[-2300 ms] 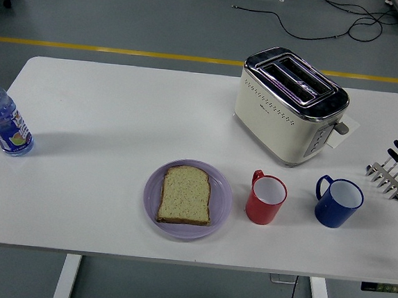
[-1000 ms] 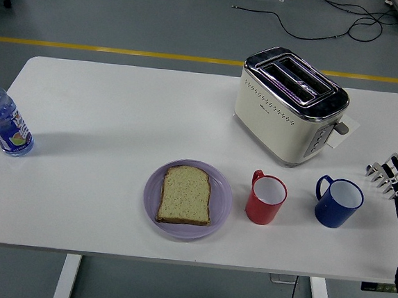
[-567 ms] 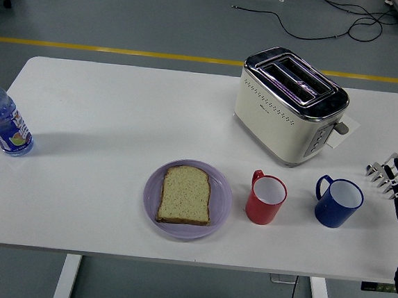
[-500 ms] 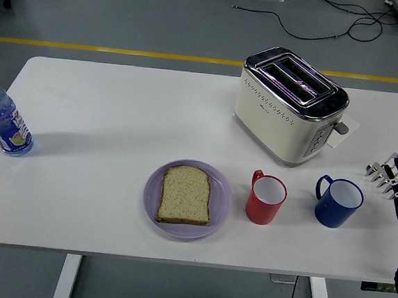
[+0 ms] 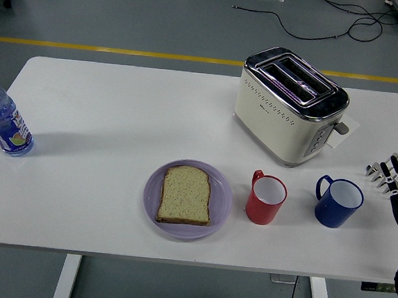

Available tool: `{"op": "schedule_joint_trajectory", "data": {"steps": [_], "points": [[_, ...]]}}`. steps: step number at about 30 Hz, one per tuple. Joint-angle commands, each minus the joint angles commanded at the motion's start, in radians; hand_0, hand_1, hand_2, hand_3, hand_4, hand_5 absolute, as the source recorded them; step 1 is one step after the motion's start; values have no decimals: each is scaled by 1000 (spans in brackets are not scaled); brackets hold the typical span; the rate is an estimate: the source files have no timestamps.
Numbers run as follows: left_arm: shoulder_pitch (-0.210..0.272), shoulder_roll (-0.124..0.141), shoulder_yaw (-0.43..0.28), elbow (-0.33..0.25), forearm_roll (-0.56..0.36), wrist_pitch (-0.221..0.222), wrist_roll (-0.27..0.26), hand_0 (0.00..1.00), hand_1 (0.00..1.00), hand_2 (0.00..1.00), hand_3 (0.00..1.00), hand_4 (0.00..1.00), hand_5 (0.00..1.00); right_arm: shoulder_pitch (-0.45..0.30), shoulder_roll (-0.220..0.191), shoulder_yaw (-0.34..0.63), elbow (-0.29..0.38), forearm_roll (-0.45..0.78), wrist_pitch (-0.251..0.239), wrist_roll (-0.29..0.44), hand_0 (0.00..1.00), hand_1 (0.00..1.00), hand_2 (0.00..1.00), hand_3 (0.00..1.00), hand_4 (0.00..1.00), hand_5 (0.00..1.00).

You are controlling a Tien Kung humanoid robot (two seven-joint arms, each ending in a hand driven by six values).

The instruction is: Pick up the cup,pour liquid into bread,place the cup on the desk

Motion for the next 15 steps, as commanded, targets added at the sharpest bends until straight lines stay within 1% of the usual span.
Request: {"op": "schedule_joint_trajectory", "data": {"steps": [15], "points": [[1, 0, 1, 0, 2, 1, 0, 635, 643, 657, 508, 237, 854, -6, 1, 2, -9, 5, -4, 5, 670, 587, 652, 601, 585, 140]]}}
